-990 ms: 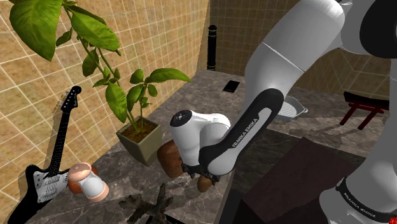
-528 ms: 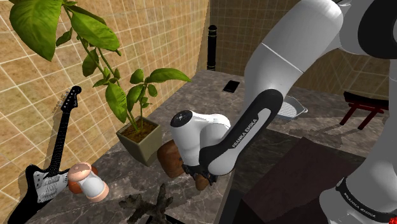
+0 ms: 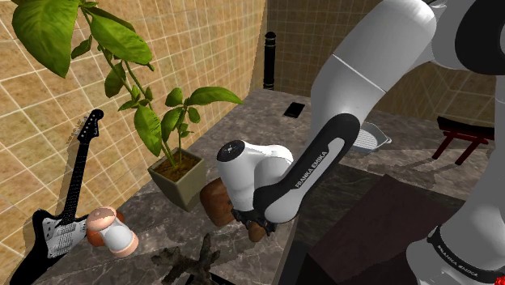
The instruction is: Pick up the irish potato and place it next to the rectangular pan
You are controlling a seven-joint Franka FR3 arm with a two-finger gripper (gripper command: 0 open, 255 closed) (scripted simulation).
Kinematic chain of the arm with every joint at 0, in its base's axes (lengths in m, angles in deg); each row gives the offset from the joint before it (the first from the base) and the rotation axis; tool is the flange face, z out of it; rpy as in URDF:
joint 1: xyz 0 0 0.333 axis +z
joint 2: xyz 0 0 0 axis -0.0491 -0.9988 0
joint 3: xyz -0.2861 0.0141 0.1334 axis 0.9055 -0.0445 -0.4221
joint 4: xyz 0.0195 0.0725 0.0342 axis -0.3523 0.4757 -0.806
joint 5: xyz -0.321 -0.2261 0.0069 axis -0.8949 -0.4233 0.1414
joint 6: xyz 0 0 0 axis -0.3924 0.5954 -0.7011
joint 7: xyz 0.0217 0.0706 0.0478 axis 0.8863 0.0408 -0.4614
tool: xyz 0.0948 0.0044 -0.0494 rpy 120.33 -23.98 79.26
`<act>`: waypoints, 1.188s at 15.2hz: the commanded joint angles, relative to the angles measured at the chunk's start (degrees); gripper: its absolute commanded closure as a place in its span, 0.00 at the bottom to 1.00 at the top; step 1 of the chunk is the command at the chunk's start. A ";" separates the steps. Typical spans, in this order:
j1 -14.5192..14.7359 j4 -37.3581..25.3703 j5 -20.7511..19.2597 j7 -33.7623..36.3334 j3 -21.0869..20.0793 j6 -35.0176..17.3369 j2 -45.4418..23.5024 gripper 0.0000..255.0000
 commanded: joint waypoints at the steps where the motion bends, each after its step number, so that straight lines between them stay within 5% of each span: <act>1: 0.01 -0.08 -0.02 0.01 0.02 0.01 -0.05 1.00; 18: -2.93 0.42 6.90 -4.73 -4.05 9.93 11.38 1.00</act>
